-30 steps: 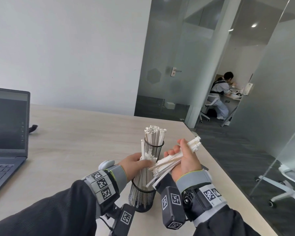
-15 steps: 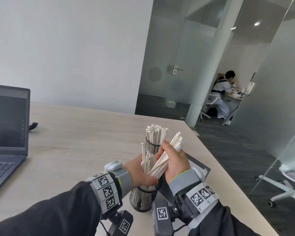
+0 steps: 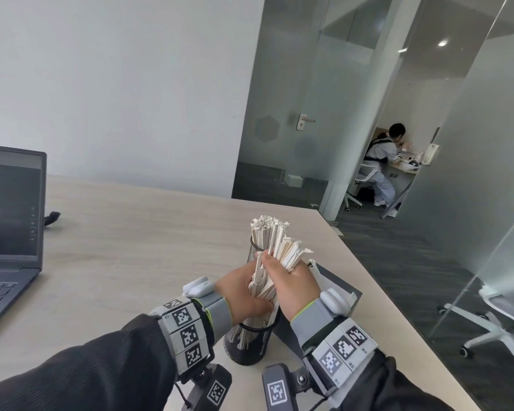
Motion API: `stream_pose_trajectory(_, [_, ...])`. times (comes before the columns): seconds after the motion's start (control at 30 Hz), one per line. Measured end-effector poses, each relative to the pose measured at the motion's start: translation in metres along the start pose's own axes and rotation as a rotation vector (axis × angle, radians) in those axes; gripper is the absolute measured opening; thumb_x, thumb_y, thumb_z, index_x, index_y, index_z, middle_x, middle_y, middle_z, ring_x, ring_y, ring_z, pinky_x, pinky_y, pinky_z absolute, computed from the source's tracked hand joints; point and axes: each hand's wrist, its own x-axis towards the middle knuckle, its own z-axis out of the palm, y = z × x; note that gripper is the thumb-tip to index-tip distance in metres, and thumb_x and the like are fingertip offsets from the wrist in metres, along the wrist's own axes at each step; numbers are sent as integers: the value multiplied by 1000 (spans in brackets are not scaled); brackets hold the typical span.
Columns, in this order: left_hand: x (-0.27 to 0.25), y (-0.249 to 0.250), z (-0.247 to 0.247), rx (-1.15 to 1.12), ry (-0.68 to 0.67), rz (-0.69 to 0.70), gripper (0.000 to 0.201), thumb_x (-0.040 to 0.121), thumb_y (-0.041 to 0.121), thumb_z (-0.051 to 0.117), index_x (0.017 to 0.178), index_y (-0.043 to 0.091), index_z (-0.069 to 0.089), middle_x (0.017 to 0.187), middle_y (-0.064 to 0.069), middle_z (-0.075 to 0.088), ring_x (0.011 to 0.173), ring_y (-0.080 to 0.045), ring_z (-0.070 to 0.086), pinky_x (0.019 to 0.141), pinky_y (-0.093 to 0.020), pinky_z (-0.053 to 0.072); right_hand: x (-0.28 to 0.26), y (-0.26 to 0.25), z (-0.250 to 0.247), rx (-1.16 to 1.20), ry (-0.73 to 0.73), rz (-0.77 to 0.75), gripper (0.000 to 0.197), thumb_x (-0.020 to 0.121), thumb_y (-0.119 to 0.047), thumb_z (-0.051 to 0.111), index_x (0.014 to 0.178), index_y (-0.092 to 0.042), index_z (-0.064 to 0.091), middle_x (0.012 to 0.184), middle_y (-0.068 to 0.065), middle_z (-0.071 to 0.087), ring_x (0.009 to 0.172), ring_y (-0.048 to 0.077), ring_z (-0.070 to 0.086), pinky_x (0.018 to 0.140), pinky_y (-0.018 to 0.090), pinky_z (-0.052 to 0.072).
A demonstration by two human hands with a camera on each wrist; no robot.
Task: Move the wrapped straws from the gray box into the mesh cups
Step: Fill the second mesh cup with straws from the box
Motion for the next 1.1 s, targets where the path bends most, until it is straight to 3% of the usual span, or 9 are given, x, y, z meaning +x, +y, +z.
stream_pose_trajectory(0.17, [0, -5, -2, -89, -82, 3, 66, 68, 31, 82, 122, 44, 47, 95, 18, 66, 87, 4, 63, 79, -20, 54, -6, 0, -4, -106, -146, -17, 6, 90, -39, 66, 93, -43, 66, 87, -21, 70, 82, -15, 62, 73, 13, 45])
stream_pose_trajectory(0.4, [-2, -14, -4, -233, -4, -16, 74, 68, 30, 90, 124, 45, 44, 102, 18, 66, 93, 3, 62, 70, -6, 45, -6, 5, -5, 5, -173, -90, 44, 85, -41, 64, 123, -51, 45, 131, -20, 55, 113, -11, 54, 95, 20, 44])
stream_pose_trajectory(0.53, [1, -16, -4, -232, 17, 7, 75, 66, 31, 90, 125, 47, 47, 109, 12, 68, 101, -6, 65, 85, -18, 52, -8, 2, -7, -23, -212, -160, 45, 91, -43, 51, 131, -59, 42, 141, -23, 48, 128, -10, 45, 105, 21, 40])
stream_pose_trajectory(0.7, [2, -17, -2, -138, -23, 7, 71, 66, 37, 87, 123, 42, 45, 105, 16, 67, 96, 2, 63, 84, -21, 51, -15, 0, -13, -75, -282, -218, 38, 102, -32, 47, 140, -39, 48, 146, -22, 45, 131, -15, 37, 113, 19, 32])
stream_pose_trajectory(0.8, [7, -7, 1, 44, -66, 41, 30, 74, 35, 71, 98, 36, 53, 88, 13, 64, 81, 6, 61, 81, -27, 53, -15, 5, -10, -234, -354, -352, 34, 99, -38, 48, 131, -34, 58, 155, -18, 35, 141, -7, 28, 113, 17, 27])
stream_pose_trajectory(0.87, [9, 0, 2, 187, -161, 53, 42, 83, 42, 50, 111, 13, 61, 111, -4, 65, 100, -6, 60, 93, -27, 45, -14, 9, -7, -344, -337, -424, 34, 95, -38, 51, 127, -30, 61, 156, -15, 33, 142, -4, 28, 116, 25, 28])
stream_pose_trajectory(0.93, [11, 0, 3, 177, -170, 81, 53, 80, 41, 49, 121, 8, 57, 113, -2, 63, 95, 0, 54, 84, -16, 39, -15, 9, -6, -334, -289, -465, 47, 95, -31, 53, 141, -40, 46, 157, -16, 33, 142, -2, 30, 117, 30, 29])
stream_pose_trajectory(1.0, [12, -5, 3, 121, -109, 134, 39, 74, 36, 61, 110, 21, 56, 89, 17, 57, 78, 8, 53, 70, -7, 38, -15, 6, -7, -314, -279, -502, 61, 95, -26, 53, 146, -50, 30, 158, -18, 29, 143, -2, 29, 117, 26, 27])
stream_pose_trajectory(1.1, [10, -11, 3, 116, -90, 43, 29, 79, 26, 67, 106, 23, 58, 86, 15, 59, 78, 0, 53, 68, -9, 41, -11, 6, -6, -417, -282, -597, 44, 96, -23, 49, 137, -37, 52, 155, -13, 38, 140, -1, 34, 114, 19, 26])
